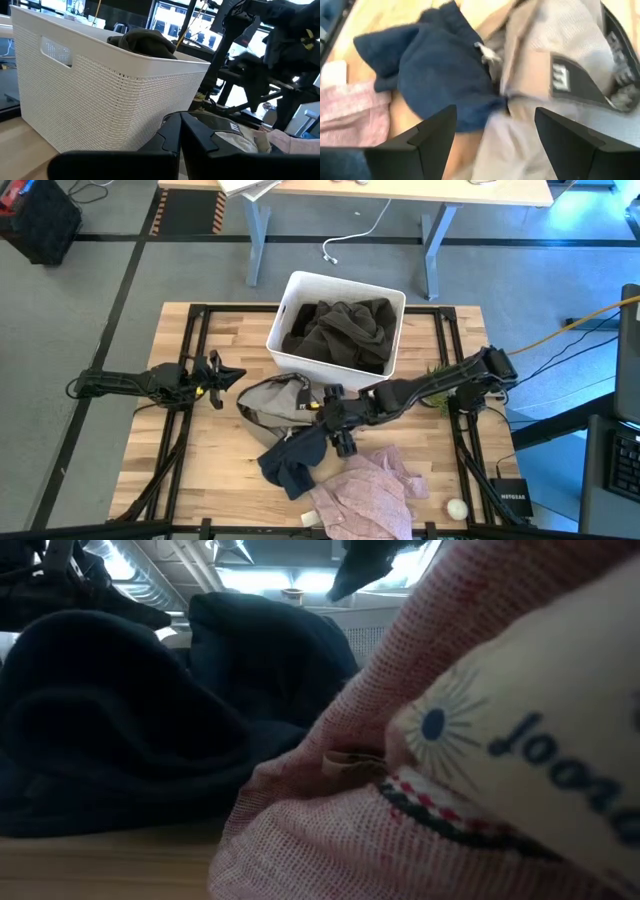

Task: Sort clothes
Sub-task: Put the blue short into the white bin

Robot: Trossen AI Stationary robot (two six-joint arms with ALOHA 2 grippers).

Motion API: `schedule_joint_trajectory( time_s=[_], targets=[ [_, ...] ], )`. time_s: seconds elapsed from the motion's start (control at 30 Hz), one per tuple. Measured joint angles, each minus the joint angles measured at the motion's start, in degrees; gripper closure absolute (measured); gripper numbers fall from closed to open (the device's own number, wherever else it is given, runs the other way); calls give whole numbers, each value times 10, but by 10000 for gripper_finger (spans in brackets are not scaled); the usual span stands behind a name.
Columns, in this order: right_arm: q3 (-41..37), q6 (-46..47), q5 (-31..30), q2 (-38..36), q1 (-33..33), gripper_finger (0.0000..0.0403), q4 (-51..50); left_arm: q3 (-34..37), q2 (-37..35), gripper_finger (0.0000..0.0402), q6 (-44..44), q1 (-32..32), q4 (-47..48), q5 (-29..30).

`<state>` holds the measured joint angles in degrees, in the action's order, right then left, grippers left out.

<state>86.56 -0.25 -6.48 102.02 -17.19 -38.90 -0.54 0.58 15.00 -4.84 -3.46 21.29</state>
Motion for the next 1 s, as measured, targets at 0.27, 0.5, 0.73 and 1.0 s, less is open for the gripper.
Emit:
schedule_joint_trajectory(
  time_s=[0.27, 0.5, 0.73, 1.0],
  targets=[
    [-19, -101, 46, 61, -33, 119, 104, 0, 0, 398, -2, 0, 0, 2],
    [-19, -152, -42, 143, -22, 121, 148, 0, 0, 398, 9, 0, 0, 3],
    [-19, -118, -59, 157, 1, 234, 104, 0, 0, 398, 0, 0, 0, 3],
    [-18, -120, -58, 144, -9, 384, 84, 0, 0, 398, 2, 0, 0, 3]
  ],
)
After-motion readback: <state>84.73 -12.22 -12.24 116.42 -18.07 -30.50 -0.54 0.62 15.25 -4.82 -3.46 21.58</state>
